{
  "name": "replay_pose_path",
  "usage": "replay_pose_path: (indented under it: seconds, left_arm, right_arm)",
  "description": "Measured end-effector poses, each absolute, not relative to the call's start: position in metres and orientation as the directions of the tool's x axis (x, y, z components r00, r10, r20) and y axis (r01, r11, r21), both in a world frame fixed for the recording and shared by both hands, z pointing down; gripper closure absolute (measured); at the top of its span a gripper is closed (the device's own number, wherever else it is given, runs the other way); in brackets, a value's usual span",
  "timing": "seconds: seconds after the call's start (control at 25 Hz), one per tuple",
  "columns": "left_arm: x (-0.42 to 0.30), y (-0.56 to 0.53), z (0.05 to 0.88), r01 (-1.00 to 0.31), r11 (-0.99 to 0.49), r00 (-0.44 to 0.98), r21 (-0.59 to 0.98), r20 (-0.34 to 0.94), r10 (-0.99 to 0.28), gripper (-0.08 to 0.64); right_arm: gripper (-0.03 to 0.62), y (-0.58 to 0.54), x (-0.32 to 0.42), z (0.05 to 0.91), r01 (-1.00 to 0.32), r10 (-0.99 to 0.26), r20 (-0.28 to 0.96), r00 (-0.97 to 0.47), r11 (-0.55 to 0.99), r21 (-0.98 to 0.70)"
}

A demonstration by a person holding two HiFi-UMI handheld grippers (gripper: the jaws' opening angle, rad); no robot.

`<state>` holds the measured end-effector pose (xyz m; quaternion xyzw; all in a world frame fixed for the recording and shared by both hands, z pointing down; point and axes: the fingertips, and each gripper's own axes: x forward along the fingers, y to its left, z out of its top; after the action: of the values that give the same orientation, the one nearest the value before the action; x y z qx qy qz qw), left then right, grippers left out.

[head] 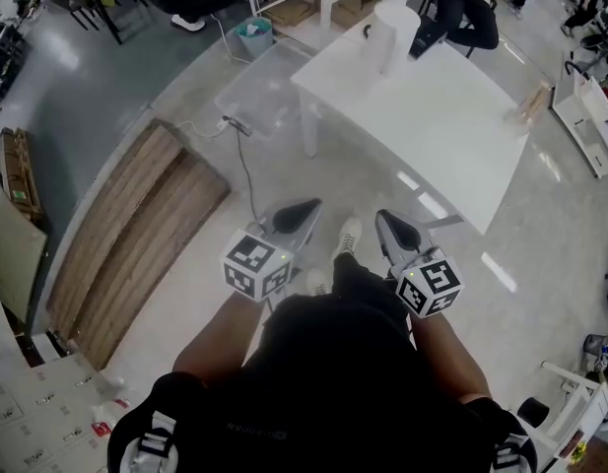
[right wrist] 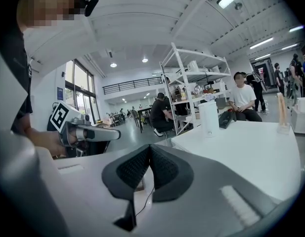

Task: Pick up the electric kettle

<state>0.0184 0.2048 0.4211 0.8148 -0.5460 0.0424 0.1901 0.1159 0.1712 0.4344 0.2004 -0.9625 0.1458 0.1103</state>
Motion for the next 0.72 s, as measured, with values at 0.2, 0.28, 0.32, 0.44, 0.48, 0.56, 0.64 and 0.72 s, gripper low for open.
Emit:
replay_pose_path:
  seconds: [0.2,0.28,0.32,0.44,0.48,0.56,0.64,0.72]
  left_arm:
    - [0.013,0.198,0.421,-0.895,-0.322,0.404,0.308,0.259,-0.877,0.557]
    - [0.009,0.195,0.420,-0.887,-0.315,0.408,0.338,0.250,-0.878,0.557]
    - [0.006,0.194,0.421,-0.887,-0.311,0.405,0.340,0.252,-0.879,0.557]
    - [0.004,0.188,0.426,-0.900,-0.307,0.395,0.310,0.276,-0.876,0.557]
    - [0.004,0.185,0.427,-0.901,-0.309,0.395,0.306,0.280,-0.875,0.557]
    - [0.005,0.179,0.429,-0.900,-0.312,0.398,0.304,0.284,-0.872,0.557]
    - [0.005,0.173,0.430,-0.900,-0.316,0.402,0.302,0.289,-0.869,0.557]
    - [0.005,0.166,0.430,-0.900,-0.319,0.404,0.299,0.293,-0.867,0.557]
  right_arm:
    - [0.586,0.161,0.105,0.434,-0.402,-0.343,0.253,-0.905,0.883,-0.240]
    - [0.586,0.157,0.100,0.434,-0.400,-0.342,0.248,-0.906,0.883,-0.244]
    - [0.586,0.155,0.098,0.434,-0.400,-0.342,0.247,-0.907,0.883,-0.247]
    - [0.586,0.150,0.097,0.436,-0.402,-0.343,0.248,-0.906,0.880,-0.252]
    - [0.586,0.147,0.098,0.438,-0.405,-0.344,0.252,-0.905,0.878,-0.256]
    - [0.586,0.141,0.101,0.443,-0.415,-0.351,0.258,-0.900,0.870,-0.267]
    - [0.586,0.134,0.102,0.444,-0.427,-0.362,0.258,-0.896,0.862,-0.273]
    - [0.586,0.126,0.103,0.442,-0.435,-0.372,0.253,-0.893,0.858,-0.275]
